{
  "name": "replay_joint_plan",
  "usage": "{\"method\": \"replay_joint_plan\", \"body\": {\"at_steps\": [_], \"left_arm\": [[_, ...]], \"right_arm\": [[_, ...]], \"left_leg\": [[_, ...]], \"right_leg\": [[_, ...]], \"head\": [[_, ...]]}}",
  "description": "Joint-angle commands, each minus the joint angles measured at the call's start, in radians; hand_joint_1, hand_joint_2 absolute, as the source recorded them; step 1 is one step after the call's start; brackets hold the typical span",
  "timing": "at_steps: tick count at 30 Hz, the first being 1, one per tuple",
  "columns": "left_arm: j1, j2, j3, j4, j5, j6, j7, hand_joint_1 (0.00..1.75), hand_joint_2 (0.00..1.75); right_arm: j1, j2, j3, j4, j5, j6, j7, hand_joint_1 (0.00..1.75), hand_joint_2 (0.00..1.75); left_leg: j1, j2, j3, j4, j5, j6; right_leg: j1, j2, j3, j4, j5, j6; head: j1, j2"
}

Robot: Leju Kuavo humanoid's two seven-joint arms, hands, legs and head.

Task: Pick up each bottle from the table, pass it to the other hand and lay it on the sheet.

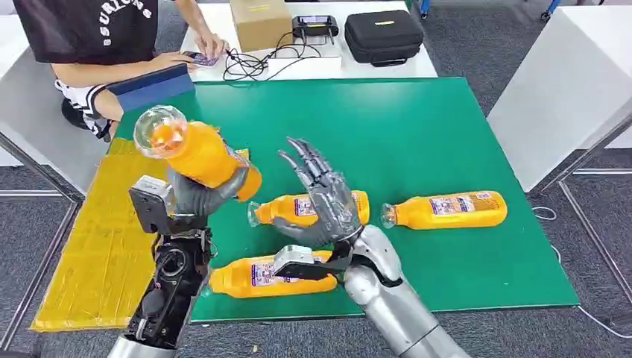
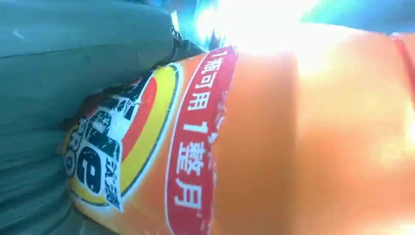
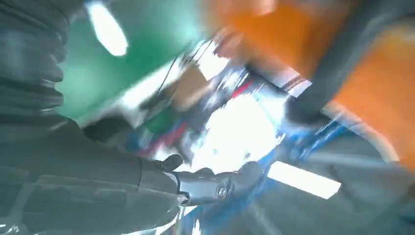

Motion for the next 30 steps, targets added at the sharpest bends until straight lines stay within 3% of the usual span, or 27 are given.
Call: {"method": "replay_joint_plan", "body": {"at_steps": [1,5,6,8,10,11,13,15,16,17,18,20,21,26,29,30], "left_arm": [[0.092,0.009,0.106,-0.132,-0.569,0.374,0.057,1.75,1.75],[0.100,0.014,0.107,-0.139,-0.565,0.374,0.053,1.75,1.75],[0.104,-0.043,0.196,-0.162,-0.739,0.374,0.027,1.75,1.75],[0.104,-0.085,0.275,-0.182,-0.969,0.374,0.051,1.75,1.75],[0.098,-0.082,0.294,-0.210,-1.116,0.374,0.101,1.75,1.75],[0.088,-0.041,0.266,-0.188,-1.260,0.374,0.207,1.75,1.75],[0.034,0.082,0.206,-0.081,-1.295,0.374,0.345,1.75,1.75],[-0.043,0.279,0.034,0.040,-1.295,0.374,0.593,1.75,1.75],[-0.085,0.329,-0.047,0.096,-1.295,0.358,0.688,1.75,1.75],[-0.164,0.380,-0.218,0.182,-1.295,0.307,0.864,1.75,1.75],[-0.186,0.365,-0.253,0.246,-1.295,0.217,0.916,1.75,1.75],[-0.236,0.337,-0.210,0.401,-1.295,0.134,0.884,1.75,1.75],[-0.248,0.333,-0.202,0.444,-1.295,0.165,0.874,1.75,1.75],[-0.253,0.331,-0.199,0.464,-1.295,0.179,0.871,1.75,1.75],[-0.268,0.316,-0.158,0.546,-1.295,0.056,0.874,1.75,1.75],[-0.279,0.298,-0.108,0.611,-1.295,0.052,0.843,1.75,1.75]], "right_arm": [[0.038,-0.266,-0.160,-0.147,0.355,-0.072,0.196,0.00,1.75],[0.037,-0.274,-0.170,-0.142,0.342,-0.072,0.189,0.00,1.75],[0.033,-0.276,-0.173,-0.133,0.376,-0.060,0.215,0.00,1.75],[0.031,-0.317,-0.190,-0.130,0.416,-0.044,0.255,0.00,1.75],[0.024,-0.354,-0.212,-0.123,0.423,-0.034,0.262,0.00,1.75],[0.018,-0.381,-0.229,-0.118,0.443,0.001,0.285,0.00,1.75],[0.018,-0.402,-0.276,-0.122,0.416,0.039,0.289,0.00,1.75],[0.033,-0.403,-0.313,-0.138,0.414,0.067,0.273,0.00,1.75],[0.040,-0.404,-0.325,-0.143,0.416,0.085,0.275,0.00,1.75],[0.052,-0.410,-0.339,-0.152,0.461,0.119,0.280,0.00,1.75],[0.059,-0.432,-0.343,-0.150,0.612,0.139,0.334,0.00,1.75],[0.072,-0.417,-0.364,-0.126,0.671,0.149,0.338,0.00,1.75],[0.070,-0.412,-0.367,-0.119,0.674,0.147,0.332,0.00,1.75],[0.068,-0.408,-0.367,-0.115,0.676,0.146,0.330,0.00,1.75],[0.045,-0.401,-0.354,-0.095,0.672,0.217,0.297,0.00,1.75],[0.022,-0.450,-0.292,-0.080,0.687,0.252,0.358,0.00,1.75]], "left_leg": [[0.001,0.000,0.006,-0.001,-0.003,-0.002],[0.000,0.000,0.006,0.000,-0.002,-0.003],[0.000,0.000,0.006,0.000,-0.003,-0.003],[0.000,0.002,0.008,0.001,-0.005,-0.005],[0.000,0.002,0.003,0.001,-0.002,-0.002],[0.000,0.001,0.003,0.001,-0.003,-0.003],[0.000,0.000,0.005,0.001,-0.003,-0.004],[0.000,-0.003,0.007,0.000,-0.002,-0.004],[0.000,-0.003,0.008,-0.001,-0.001,-0.004],[0.000,-0.002,0.007,-0.001,-0.001,-0.004],[-0.001,-0.008,0.002,-0.001,0.001,-0.002],[0.000,-0.008,0.002,-0.001,0.002,-0.002],[0.000,-0.005,0.003,-0.001,0.002,-0.002],[0.001,-0.003,0.002,0.001,0.002,-0.002],[0.001,0.004,0.005,0.000,0.001,-0.003],[-0.001,0.003,0.003,0.000,0.002,-0.002]], "right_leg": [[0.001,-0.002,0.008,-0.003,-0.002,0.000],[0.000,-0.002,0.008,-0.002,-0.002,0.000],[0.000,-0.002,0.008,-0.002,-0.003,0.000],[0.001,-0.001,0.011,-0.002,-0.004,-0.001],[0.000,-0.001,0.005,-0.001,-0.001,0.000],[0.001,-0.002,0.006,-0.001,-0.002,0.000],[0.000,-0.003,0.007,-0.001,-0.003,0.000],[0.000,-0.006,0.010,-0.002,-0.003,0.000],[0.000,-0.008,0.010,-0.002,-0.003,-0.001],[0.000,-0.006,0.009,-0.001,-0.002,-0.002],[0.000,-0.011,0.005,0.000,-0.001,-0.001],[0.000,-0.012,0.004,-0.001,-0.001,-0.001],[0.000,-0.009,0.003,-0.001,0.000,-0.001],[0.001,-0.006,0.004,0.000,0.000,0.000],[0.001,0.000,0.006,0.000,-0.001,0.000],[0.000,0.000,0.003,0.000,0.000,0.000]], "head": [[0.000,0.000],[0.000,0.000],[0.000,0.000],[0.000,0.000],[-0.001,0.000],[-0.001,0.000],[-0.001,0.000],[0.000,0.000],[-0.001,0.000],[0.000,0.000],[0.000,0.000],[0.000,0.000],[-0.002,0.000],[-0.001,0.000],[0.000,0.000],[0.000,0.000]]}}
